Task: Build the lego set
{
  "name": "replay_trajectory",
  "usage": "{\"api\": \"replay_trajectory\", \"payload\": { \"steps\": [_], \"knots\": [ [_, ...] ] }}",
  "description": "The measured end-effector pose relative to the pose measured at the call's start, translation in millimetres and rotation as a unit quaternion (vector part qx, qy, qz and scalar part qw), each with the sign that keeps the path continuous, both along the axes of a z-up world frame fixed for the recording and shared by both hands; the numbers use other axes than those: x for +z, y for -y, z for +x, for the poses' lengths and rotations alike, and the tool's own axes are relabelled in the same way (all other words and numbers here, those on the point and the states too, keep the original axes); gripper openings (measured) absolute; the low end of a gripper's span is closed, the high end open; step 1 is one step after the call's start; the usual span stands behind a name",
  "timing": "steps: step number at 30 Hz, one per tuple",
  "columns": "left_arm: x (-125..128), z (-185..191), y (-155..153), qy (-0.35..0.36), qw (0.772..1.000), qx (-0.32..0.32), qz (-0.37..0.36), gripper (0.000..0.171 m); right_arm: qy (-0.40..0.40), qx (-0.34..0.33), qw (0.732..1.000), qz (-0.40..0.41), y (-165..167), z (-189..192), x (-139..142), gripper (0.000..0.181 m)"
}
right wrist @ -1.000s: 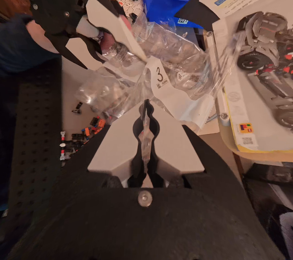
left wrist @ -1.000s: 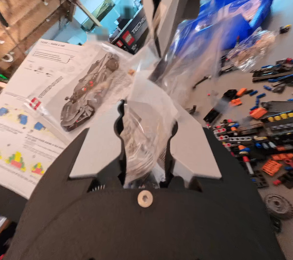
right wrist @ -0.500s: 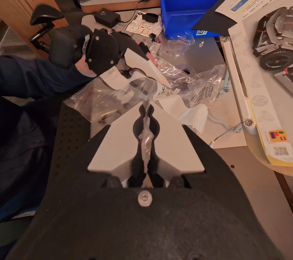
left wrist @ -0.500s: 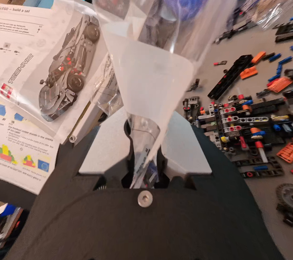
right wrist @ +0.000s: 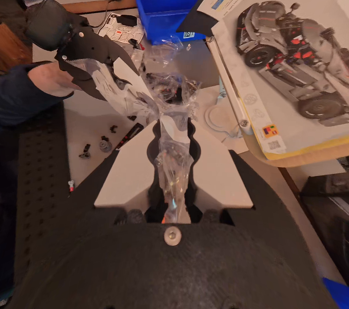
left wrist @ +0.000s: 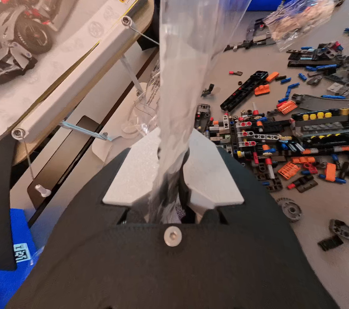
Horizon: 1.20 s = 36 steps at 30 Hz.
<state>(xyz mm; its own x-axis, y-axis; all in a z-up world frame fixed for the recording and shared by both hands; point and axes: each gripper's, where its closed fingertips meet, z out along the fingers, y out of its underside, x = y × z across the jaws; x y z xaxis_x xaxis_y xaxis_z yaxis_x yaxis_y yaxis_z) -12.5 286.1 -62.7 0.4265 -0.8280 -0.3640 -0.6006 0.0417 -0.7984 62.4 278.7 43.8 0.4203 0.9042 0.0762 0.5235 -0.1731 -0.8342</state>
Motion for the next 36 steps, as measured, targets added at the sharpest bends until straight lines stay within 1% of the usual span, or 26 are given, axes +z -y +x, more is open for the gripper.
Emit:
{"api": "replay_trajectory", "payload": {
  "steps": [1, 3, 5, 8, 9, 11, 12, 14, 16, 17, 19, 21, 23, 25, 28, 29, 33, 36],
  "knots": [
    [0, 0, 1, 0.008, 1.0, -0.004, -0.011, 0.0, -0.009, -0.002, 1.0, 0.01, 0, 3, 6, 0.026],
    [2, -4, -2, 0.024, 0.999, 0.002, -0.021, 0.0, -0.024, -0.012, 0.999, 0.02, 1, 14, 19, 0.03],
    [2, -6, -1, 0.031, 0.999, -0.003, -0.03, 0.0, -0.013, -0.033, 0.999, 0.033, -1, 30, 25, 0.033],
    [4, -6, -1, 0.043, 0.998, -0.003, -0.037, 0.0, 0.005, -0.03, 0.998, 0.049, 8, 41, 30, 0.034],
    [4, -7, -2, 0.042, 0.999, -0.002, -0.035, 0.0, 0.016, -0.033, 0.998, 0.058, 11, 46, 32, 0.032],
    [4, -9, -5, 0.043, 0.998, 0.014, -0.038, 0.0, 0.051, -0.034, 0.996, 0.063, 19, 57, 29, 0.03],
    [5, -9, -5, 0.047, 0.998, 0.014, -0.043, 0.0, 0.073, -0.03, 0.996, 0.051, 25, 64, 22, 0.03],
    [4, -11, -6, 0.053, 0.997, 0.015, -0.052, 0.0, 0.139, -0.025, 0.99, 0.002, 35, 84, -6, 0.025],
    [2, -13, -8, 0.059, 0.996, 0.019, -0.065, 0.0, 0.208, -0.039, 0.976, -0.053, 34, 107, -42, 0.026],
    [1, -14, -9, 0.065, 0.995, 0.02, -0.071, 0.0, 0.228, -0.026, 0.969, -0.09, 36, 111, -60, 0.024],
    [-1, -16, -12, 0.076, 0.993, 0.024, -0.085, 0.0, 0.268, 0.002, 0.952, -0.15, 34, 111, -99, 0.028],
    [-2, -20, -15, 0.085, 0.991, 0.031, -0.095, 0.0, 0.313, 0.026, 0.927, -0.203, 33, 108, -138, 0.028],
    [-3, -25, -18, 0.083, 0.991, 0.04, -0.093, 0.0, 0.337, 0.05, 0.912, -0.23, 29, 99, -167, 0.027],
    [-1, -29, -21, 0.102, 0.987, 0.052, -0.112, 0.0, 0.352, 0.065, 0.897, -0.258, 27, 91, -191, 0.025],
    [3, -36, -22, 0.116, 0.986, 0.052, -0.111, 0.0, 0.332, 0.091, 0.896, -0.281, 26, 75, -208, 0.028],
    [4, -38, -23, 0.121, 0.984, 0.057, -0.116, 0.0, 0.331, 0.092, 0.895, -0.285, 25, 72, -213, 0.031],
    [2, -40, -25, 0.129, 0.982, 0.055, -0.123, 0.0, 0.374, 0.089, 0.877, -0.289, 24, 68, -234, 0.031],
    [2, -40, -24, 0.128, 0.983, 0.055, -0.12, 0.0, 0.386, 0.087, 0.874, -0.281, 22, 66, -238, 0.022]
  ]
}}
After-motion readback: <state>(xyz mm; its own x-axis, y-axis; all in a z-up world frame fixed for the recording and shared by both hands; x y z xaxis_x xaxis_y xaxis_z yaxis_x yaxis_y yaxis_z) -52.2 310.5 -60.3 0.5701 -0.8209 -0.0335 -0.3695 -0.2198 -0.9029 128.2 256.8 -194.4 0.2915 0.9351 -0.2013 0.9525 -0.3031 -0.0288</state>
